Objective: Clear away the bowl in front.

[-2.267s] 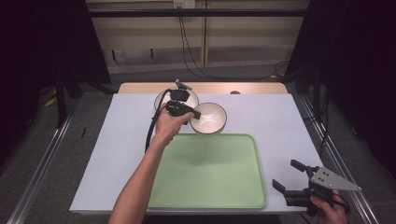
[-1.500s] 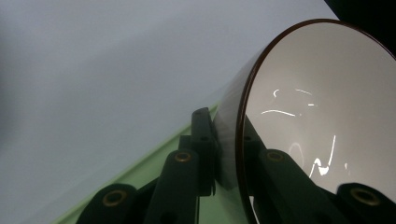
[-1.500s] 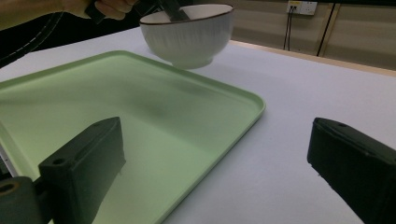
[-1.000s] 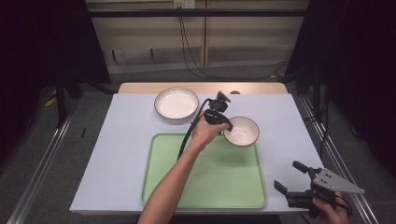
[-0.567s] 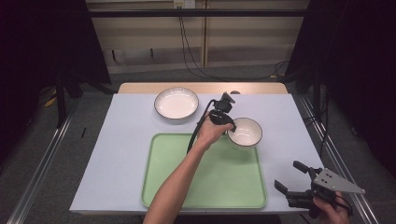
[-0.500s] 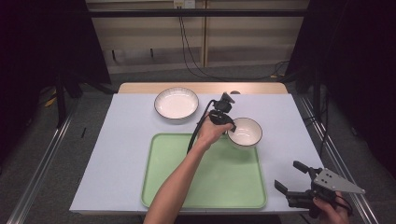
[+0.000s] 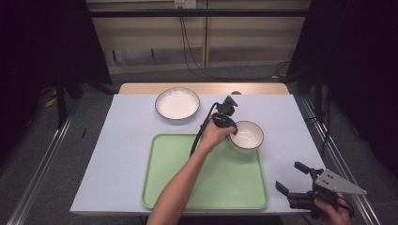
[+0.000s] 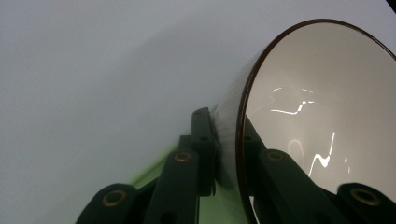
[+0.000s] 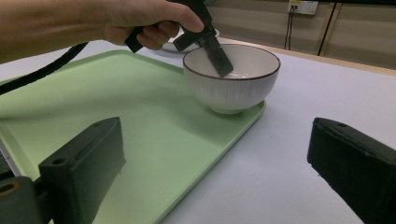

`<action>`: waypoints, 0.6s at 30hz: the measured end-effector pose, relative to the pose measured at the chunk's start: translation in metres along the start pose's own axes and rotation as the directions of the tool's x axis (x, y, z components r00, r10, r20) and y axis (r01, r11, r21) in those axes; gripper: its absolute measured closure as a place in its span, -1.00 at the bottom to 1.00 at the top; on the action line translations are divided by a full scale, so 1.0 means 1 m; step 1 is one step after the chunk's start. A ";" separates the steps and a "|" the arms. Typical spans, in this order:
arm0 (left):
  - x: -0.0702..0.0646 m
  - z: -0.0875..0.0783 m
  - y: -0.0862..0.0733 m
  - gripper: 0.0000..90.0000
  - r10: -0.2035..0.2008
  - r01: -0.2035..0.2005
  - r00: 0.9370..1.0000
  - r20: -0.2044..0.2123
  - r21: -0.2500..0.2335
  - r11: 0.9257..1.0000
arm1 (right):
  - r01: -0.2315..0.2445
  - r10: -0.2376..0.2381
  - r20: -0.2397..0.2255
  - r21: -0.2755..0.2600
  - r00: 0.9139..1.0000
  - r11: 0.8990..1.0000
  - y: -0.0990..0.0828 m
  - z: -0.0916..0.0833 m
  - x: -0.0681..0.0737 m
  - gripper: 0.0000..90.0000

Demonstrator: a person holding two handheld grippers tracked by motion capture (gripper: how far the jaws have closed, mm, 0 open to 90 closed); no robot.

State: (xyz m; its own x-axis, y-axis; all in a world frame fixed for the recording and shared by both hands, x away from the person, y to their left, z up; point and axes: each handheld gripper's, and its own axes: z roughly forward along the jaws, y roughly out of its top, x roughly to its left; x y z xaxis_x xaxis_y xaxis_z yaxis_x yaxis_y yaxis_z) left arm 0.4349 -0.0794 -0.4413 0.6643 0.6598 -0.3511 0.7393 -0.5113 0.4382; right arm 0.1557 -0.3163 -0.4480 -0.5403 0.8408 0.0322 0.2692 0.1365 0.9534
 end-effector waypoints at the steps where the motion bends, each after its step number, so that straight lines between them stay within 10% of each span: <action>1: 0.001 0.001 0.000 0.84 0.010 -0.010 1.000 0.004 0.002 1.000 | 0.000 0.000 -0.004 0.003 1.000 1.000 0.000 0.000 0.000 -0.93; 18: 0.002 0.006 -0.003 0.83 -0.010 0.009 0.999 -0.036 -0.023 1.000 | 0.001 -0.001 -0.005 0.003 1.000 1.000 0.000 0.000 0.001 -0.92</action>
State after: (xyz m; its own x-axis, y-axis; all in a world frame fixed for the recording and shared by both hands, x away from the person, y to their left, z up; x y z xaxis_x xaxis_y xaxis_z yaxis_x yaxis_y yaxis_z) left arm 0.4347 -0.0791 -0.4484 0.6526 0.6844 -0.3250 0.7426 -0.4928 0.4535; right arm 0.1549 -0.3158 -0.4478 -0.5443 0.8382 0.0322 0.2708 0.1392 0.9525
